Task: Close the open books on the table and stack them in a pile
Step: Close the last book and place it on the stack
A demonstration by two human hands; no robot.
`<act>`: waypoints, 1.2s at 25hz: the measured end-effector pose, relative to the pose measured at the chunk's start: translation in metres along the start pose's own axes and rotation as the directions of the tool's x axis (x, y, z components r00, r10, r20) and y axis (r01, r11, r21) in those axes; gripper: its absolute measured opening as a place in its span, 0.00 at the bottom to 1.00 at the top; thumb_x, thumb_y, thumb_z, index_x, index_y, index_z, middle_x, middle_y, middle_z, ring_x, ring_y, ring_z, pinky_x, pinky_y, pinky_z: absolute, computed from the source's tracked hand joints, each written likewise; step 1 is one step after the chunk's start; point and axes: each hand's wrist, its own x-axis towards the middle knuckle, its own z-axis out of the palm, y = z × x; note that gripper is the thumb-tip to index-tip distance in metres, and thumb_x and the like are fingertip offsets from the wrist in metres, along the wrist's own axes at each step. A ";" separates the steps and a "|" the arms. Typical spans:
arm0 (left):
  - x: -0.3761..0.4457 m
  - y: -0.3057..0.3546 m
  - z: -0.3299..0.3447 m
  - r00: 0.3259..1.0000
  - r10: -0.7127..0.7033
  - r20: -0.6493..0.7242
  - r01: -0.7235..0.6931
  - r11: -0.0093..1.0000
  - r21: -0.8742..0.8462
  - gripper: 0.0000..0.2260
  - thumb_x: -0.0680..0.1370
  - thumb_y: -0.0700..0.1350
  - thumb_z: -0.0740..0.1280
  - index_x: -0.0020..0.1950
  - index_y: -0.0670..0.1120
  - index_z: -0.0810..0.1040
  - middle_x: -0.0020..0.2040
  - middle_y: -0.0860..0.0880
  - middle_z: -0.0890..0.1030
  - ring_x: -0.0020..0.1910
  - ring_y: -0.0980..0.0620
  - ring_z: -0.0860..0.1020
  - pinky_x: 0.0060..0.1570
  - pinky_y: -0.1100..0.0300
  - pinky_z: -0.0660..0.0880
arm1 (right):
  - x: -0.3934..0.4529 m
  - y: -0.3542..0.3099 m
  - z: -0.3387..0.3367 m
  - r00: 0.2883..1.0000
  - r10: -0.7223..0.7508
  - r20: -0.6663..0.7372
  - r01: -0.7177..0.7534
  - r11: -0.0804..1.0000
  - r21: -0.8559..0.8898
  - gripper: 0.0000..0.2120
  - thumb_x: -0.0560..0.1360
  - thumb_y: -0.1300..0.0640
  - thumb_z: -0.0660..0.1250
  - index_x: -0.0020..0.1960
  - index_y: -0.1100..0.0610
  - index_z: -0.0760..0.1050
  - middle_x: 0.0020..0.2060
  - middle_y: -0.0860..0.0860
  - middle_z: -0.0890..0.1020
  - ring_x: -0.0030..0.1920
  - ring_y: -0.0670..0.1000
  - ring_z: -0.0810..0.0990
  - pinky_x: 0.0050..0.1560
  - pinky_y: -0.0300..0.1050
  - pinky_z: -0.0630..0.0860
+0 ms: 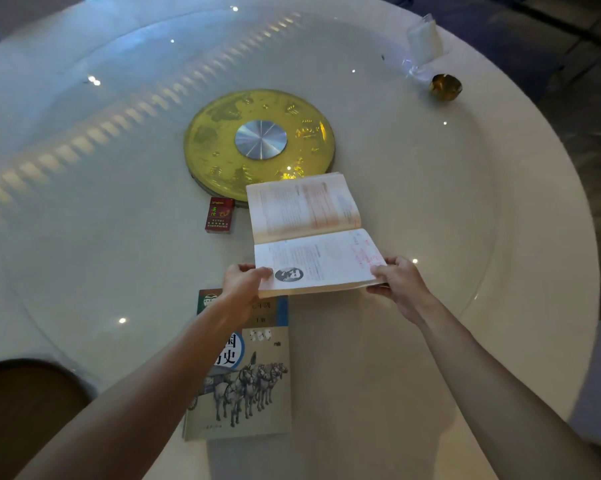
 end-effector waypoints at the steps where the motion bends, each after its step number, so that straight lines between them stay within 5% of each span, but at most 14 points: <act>1: -0.009 -0.007 -0.005 1.000 -0.014 0.007 0.014 1.000 0.024 0.13 0.75 0.40 0.75 0.56 0.42 0.75 0.51 0.40 0.83 0.44 0.45 0.85 0.35 0.55 0.79 | -0.013 0.005 -0.002 1.000 0.015 0.006 -0.015 1.000 0.017 0.06 0.77 0.68 0.66 0.53 0.61 0.75 0.56 0.63 0.84 0.45 0.56 0.84 0.47 0.54 0.85; 6: -0.051 -0.027 -0.023 0.991 -0.047 0.127 0.047 0.999 0.002 0.13 0.75 0.36 0.74 0.57 0.35 0.76 0.52 0.37 0.84 0.38 0.46 0.85 0.30 0.61 0.79 | -0.066 0.027 -0.019 1.000 0.011 -0.022 -0.010 0.998 0.068 0.14 0.76 0.69 0.66 0.60 0.61 0.74 0.53 0.60 0.84 0.44 0.55 0.85 0.42 0.51 0.84; 9: -0.065 -0.036 -0.027 0.981 -0.044 0.187 0.058 0.996 -0.067 0.14 0.75 0.34 0.72 0.57 0.26 0.77 0.54 0.33 0.84 0.47 0.41 0.87 0.43 0.54 0.85 | -0.089 0.038 -0.028 0.999 -0.010 -0.036 0.014 0.995 0.101 0.07 0.76 0.69 0.66 0.53 0.62 0.78 0.48 0.57 0.83 0.38 0.53 0.81 0.36 0.47 0.84; 13: -0.066 -0.026 -0.024 0.984 0.022 0.177 0.015 0.979 -0.202 0.13 0.77 0.35 0.72 0.59 0.35 0.75 0.57 0.33 0.82 0.49 0.41 0.86 0.47 0.50 0.85 | -0.092 0.031 -0.026 0.998 -0.045 -0.045 0.054 0.970 0.236 0.06 0.79 0.65 0.64 0.48 0.62 0.79 0.44 0.60 0.82 0.34 0.55 0.82 0.38 0.49 0.85; 18: -0.045 0.005 -0.012 0.971 0.104 0.217 -0.036 0.955 -0.295 0.16 0.81 0.47 0.69 0.65 0.39 0.75 0.55 0.38 0.85 0.47 0.44 0.87 0.43 0.55 0.85 | -0.060 -0.002 -0.015 0.995 -0.093 0.025 0.076 0.916 0.395 0.07 0.80 0.57 0.64 0.55 0.58 0.77 0.48 0.59 0.85 0.45 0.59 0.86 0.50 0.55 0.83; 21: -0.027 0.022 -0.001 0.971 0.129 0.203 -0.102 0.985 -0.139 0.17 0.81 0.54 0.65 0.63 0.44 0.80 0.59 0.43 0.84 0.51 0.44 0.85 0.51 0.48 0.83 | -0.030 -0.011 -0.010 0.997 -0.079 0.022 0.071 0.966 0.250 0.08 0.80 0.54 0.65 0.56 0.56 0.77 0.50 0.57 0.86 0.45 0.57 0.86 0.49 0.52 0.82; 26: -0.003 0.040 0.023 0.962 0.161 0.219 -0.185 0.978 0.095 0.18 0.85 0.54 0.58 0.68 0.45 0.75 0.56 0.44 0.82 0.47 0.51 0.81 0.45 0.57 0.79 | 0.012 -0.021 -0.004 0.995 -0.023 0.095 0.023 1.000 -0.005 0.17 0.80 0.54 0.66 0.68 0.52 0.76 0.53 0.54 0.83 0.48 0.53 0.84 0.46 0.47 0.80; 28: 0.010 0.033 0.029 0.948 0.218 0.232 -0.278 0.922 0.269 0.26 0.83 0.53 0.64 0.77 0.43 0.66 0.67 0.40 0.78 0.55 0.49 0.80 0.54 0.53 0.79 | 0.023 -0.025 -0.001 0.992 -0.039 0.121 0.044 0.998 -0.041 0.19 0.80 0.54 0.65 0.70 0.47 0.75 0.58 0.51 0.82 0.51 0.52 0.83 0.53 0.50 0.81; 30: 0.018 0.021 0.038 0.908 0.309 0.282 -0.414 0.754 0.510 0.31 0.79 0.51 0.70 0.79 0.46 0.63 0.68 0.48 0.76 0.56 0.54 0.78 0.55 0.57 0.76 | 0.032 -0.026 0.004 0.995 -0.033 0.095 0.039 0.997 -0.068 0.22 0.80 0.55 0.66 0.73 0.48 0.72 0.58 0.48 0.81 0.52 0.50 0.81 0.58 0.52 0.79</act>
